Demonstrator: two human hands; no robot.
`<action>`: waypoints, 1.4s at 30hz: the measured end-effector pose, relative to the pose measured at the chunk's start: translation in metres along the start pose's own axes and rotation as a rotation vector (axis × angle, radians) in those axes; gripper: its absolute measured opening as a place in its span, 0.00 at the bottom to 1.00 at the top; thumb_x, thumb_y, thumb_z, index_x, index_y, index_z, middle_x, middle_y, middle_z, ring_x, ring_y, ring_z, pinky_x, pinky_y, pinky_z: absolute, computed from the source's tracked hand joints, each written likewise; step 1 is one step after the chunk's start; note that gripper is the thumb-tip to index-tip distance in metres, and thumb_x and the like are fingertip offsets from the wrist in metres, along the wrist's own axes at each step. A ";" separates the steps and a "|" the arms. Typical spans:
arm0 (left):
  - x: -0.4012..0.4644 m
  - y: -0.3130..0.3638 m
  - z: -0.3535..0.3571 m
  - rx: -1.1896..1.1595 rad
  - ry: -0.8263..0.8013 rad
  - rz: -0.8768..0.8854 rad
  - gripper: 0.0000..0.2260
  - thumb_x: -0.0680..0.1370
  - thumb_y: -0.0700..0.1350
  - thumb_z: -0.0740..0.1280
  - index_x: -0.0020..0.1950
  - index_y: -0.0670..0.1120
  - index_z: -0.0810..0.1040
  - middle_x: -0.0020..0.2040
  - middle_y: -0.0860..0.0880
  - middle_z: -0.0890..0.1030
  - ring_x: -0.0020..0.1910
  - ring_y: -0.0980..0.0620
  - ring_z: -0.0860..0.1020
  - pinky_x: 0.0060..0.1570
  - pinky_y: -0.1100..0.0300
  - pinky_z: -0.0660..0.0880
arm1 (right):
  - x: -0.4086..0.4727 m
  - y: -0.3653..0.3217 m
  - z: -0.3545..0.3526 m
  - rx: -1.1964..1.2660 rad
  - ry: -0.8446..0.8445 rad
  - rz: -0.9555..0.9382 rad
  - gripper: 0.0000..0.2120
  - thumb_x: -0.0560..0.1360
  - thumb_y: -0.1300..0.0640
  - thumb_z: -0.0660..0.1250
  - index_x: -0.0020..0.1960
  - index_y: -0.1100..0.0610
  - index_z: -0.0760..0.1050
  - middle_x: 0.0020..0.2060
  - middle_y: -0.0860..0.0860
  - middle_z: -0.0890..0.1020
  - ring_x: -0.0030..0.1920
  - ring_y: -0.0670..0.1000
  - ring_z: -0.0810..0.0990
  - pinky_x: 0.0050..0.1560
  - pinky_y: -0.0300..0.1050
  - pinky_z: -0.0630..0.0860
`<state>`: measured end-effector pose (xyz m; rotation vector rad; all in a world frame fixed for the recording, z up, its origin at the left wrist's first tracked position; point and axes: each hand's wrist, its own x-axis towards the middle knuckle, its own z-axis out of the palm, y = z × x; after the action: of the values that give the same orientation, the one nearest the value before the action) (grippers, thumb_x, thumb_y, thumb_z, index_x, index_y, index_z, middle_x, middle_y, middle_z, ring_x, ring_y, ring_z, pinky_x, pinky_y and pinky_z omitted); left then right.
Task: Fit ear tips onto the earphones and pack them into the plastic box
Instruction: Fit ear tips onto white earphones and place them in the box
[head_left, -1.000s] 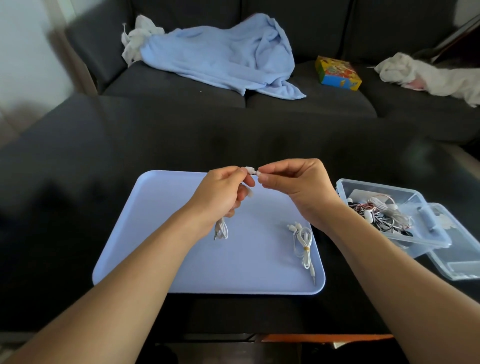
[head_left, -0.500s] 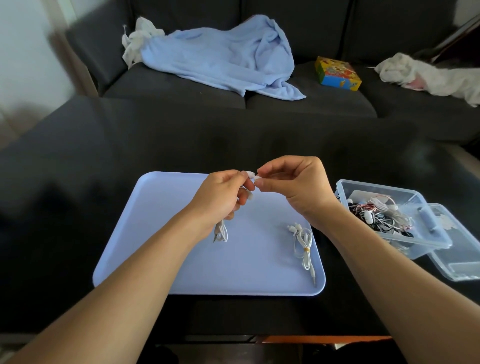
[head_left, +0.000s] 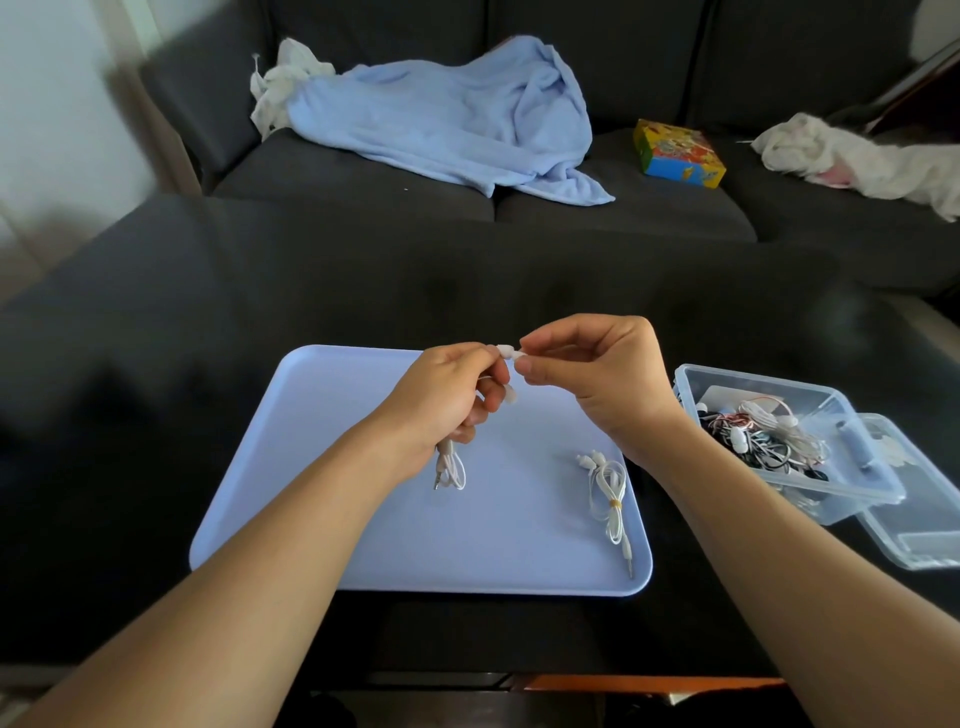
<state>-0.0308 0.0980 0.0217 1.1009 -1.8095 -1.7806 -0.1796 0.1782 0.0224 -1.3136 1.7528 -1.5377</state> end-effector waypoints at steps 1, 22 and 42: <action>0.000 0.000 -0.001 0.003 -0.006 0.001 0.14 0.84 0.46 0.57 0.42 0.43 0.76 0.31 0.49 0.74 0.27 0.55 0.65 0.26 0.63 0.63 | 0.000 0.000 0.000 0.010 0.000 0.006 0.06 0.69 0.65 0.77 0.45 0.58 0.85 0.39 0.49 0.87 0.40 0.51 0.87 0.43 0.39 0.82; -0.002 -0.002 -0.001 0.054 0.049 0.121 0.09 0.82 0.51 0.63 0.54 0.53 0.83 0.37 0.51 0.82 0.29 0.56 0.69 0.26 0.66 0.66 | 0.000 -0.003 0.000 0.298 -0.020 0.200 0.07 0.69 0.70 0.75 0.46 0.62 0.84 0.42 0.59 0.86 0.45 0.60 0.87 0.49 0.49 0.84; -0.002 -0.008 -0.004 0.033 -0.047 0.214 0.09 0.82 0.45 0.64 0.56 0.51 0.84 0.39 0.51 0.83 0.25 0.58 0.66 0.25 0.66 0.65 | -0.004 -0.001 -0.007 0.632 -0.072 0.554 0.11 0.65 0.69 0.73 0.46 0.61 0.82 0.42 0.58 0.87 0.43 0.55 0.87 0.41 0.42 0.83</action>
<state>-0.0243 0.0980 0.0148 0.8477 -1.9112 -1.6689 -0.1830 0.1855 0.0245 -0.5093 1.2662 -1.4973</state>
